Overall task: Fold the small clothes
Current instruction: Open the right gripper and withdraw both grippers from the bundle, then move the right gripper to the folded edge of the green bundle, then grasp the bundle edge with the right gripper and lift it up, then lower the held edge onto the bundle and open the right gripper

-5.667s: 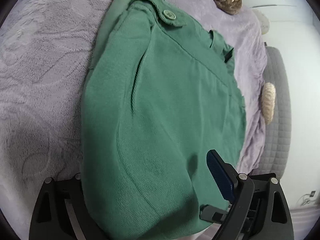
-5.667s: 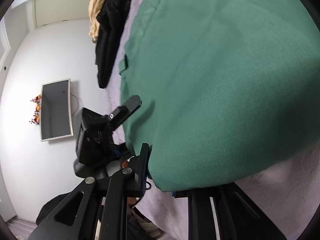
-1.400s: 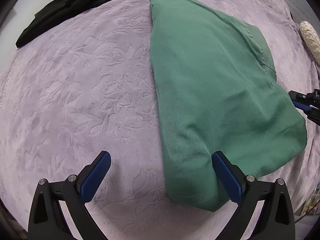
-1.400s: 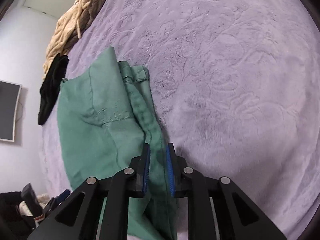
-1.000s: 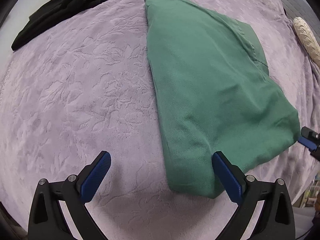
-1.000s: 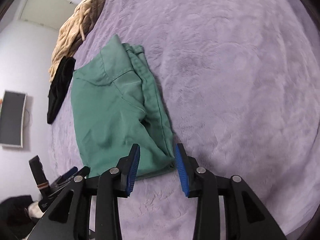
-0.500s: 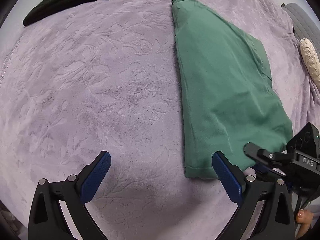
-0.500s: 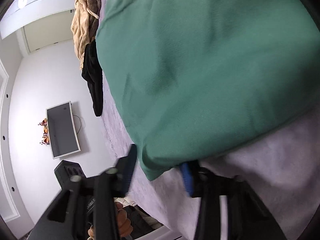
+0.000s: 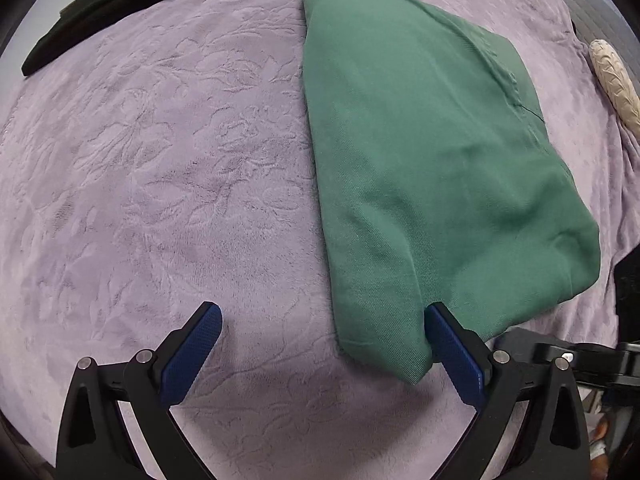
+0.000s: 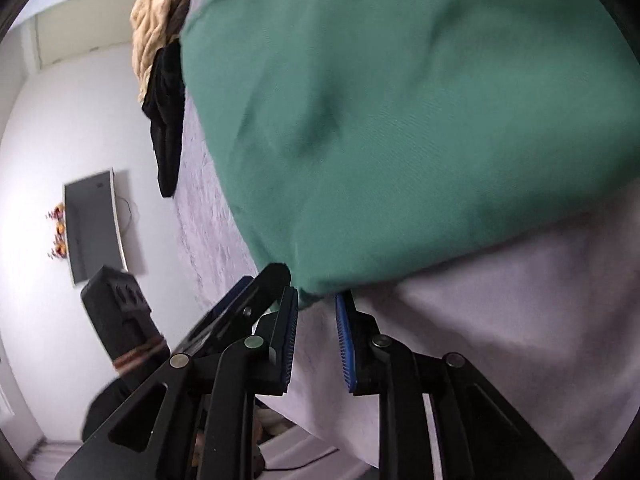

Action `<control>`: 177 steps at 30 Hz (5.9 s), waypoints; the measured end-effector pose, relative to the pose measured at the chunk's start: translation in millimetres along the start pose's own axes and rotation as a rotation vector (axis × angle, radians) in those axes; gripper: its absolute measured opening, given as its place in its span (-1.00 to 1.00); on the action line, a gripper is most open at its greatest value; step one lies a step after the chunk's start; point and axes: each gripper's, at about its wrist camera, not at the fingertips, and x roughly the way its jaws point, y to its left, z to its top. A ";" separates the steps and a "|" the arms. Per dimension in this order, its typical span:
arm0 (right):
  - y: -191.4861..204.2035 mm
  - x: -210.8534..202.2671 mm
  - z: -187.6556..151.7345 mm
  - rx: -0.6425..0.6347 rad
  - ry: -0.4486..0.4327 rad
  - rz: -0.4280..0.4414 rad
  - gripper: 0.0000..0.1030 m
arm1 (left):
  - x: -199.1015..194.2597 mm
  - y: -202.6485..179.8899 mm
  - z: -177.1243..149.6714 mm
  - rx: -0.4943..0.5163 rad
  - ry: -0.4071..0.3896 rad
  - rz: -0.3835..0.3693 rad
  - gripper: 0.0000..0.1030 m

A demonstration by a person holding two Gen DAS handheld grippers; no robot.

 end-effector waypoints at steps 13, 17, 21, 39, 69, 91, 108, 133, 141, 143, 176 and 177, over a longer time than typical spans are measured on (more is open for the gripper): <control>-69.2 -73.0 33.1 0.008 -0.149 -0.289 -0.64 | 1.7 -23.5 -2.9 0.014 -0.012 0.039 0.97; -67.5 -88.0 20.7 0.001 -0.145 -0.290 -0.62 | -1.7 -27.9 -2.9 0.006 -0.011 0.052 0.97; -64.0 -103.0 9.0 -0.004 -0.149 -0.281 -0.50 | -7.4 -30.8 -1.9 -0.004 -0.006 0.058 0.97; -15.0 -88.7 18.2 -0.067 -0.153 -0.248 0.44 | -20.6 -40.6 -4.7 0.017 0.021 0.101 0.97; 45.9 -132.7 147.6 -0.268 -0.205 -0.168 0.67 | -21.4 -1.8 63.0 -0.184 -0.022 -0.034 0.97; -45.0 -27.8 206.0 -0.152 0.020 0.023 0.94 | 60.4 -18.6 96.8 -0.161 0.052 -0.342 0.97; -14.9 -15.3 201.7 -0.131 -0.026 0.071 -0.38 | 38.5 -15.3 95.7 -0.103 -0.022 -0.349 0.09; 61.5 106.2 15.2 -0.023 0.034 0.068 -0.38 | -39.7 148.2 -59.4 -0.094 0.082 -0.290 -0.05; 82.8 52.2 11.7 -0.138 -0.167 -0.291 0.20 | -77.5 181.5 -62.1 -0.090 -0.034 -0.261 -0.02; 93.9 45.0 20.0 -0.169 -0.193 -0.261 0.20 | -80.4 189.2 -46.3 -0.100 -0.081 -0.222 -0.01; 48.4 23.7 -46.6 -0.190 -0.017 -0.299 -0.11 | -79.1 140.5 -65.0 0.050 -0.056 -0.065 0.38; 43.0 23.3 -53.7 -0.180 -0.014 -0.300 -0.11 | -80.2 135.1 -76.2 0.066 -0.047 -0.074 0.38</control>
